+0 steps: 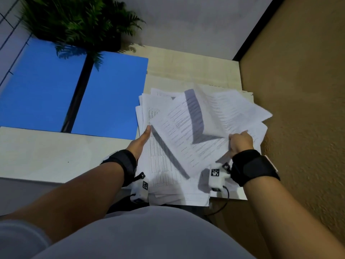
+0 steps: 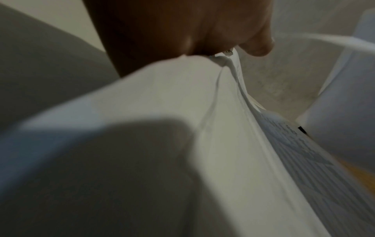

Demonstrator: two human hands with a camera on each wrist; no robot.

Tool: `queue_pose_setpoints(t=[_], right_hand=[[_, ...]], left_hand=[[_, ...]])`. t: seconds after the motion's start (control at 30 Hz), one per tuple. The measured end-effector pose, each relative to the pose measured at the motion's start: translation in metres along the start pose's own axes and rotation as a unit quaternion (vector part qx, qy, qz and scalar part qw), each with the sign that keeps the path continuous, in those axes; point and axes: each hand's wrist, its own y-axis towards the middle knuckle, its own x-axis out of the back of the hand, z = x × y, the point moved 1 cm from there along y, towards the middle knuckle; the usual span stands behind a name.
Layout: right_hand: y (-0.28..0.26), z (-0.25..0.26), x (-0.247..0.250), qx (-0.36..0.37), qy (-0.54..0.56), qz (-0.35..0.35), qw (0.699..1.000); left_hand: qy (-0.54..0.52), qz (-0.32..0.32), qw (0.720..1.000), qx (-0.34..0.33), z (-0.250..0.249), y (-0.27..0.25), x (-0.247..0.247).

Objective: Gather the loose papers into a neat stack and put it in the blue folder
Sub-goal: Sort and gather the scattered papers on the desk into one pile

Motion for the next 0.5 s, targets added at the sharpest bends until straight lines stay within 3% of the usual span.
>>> queue_pose_setpoints(t=[0.07, 0.13, 0.27, 0.4, 0.5], right_hand=[[-0.009, -0.005, -0.005, 0.075, 0.015, -0.032, 0.997], [-0.014, -0.013, -0.012, 0.108, 0.027, -0.016, 0.994], [-0.009, -0.022, -0.026, 0.085, 0.076, 0.033, 0.993], [-0.005, -0.003, -0.036, 0.161, -0.032, 0.052, 0.985], [-0.004, 0.013, -0.043, 0.176, -0.112, 0.081, 0.975]], left_hand=[[-0.018, 0.007, 1.000, 0.003, 0.002, 0.003, 0.002], [-0.034, 0.029, 0.999, 0.025, 0.001, 0.006, 0.004], [-0.048, 0.054, 0.997, 0.037, 0.005, 0.012, 0.007], [-0.003, 0.013, 0.999, 0.044, 0.005, 0.006, 0.006], [0.006, 0.006, 0.999, 0.052, 0.010, 0.011, 0.008]])
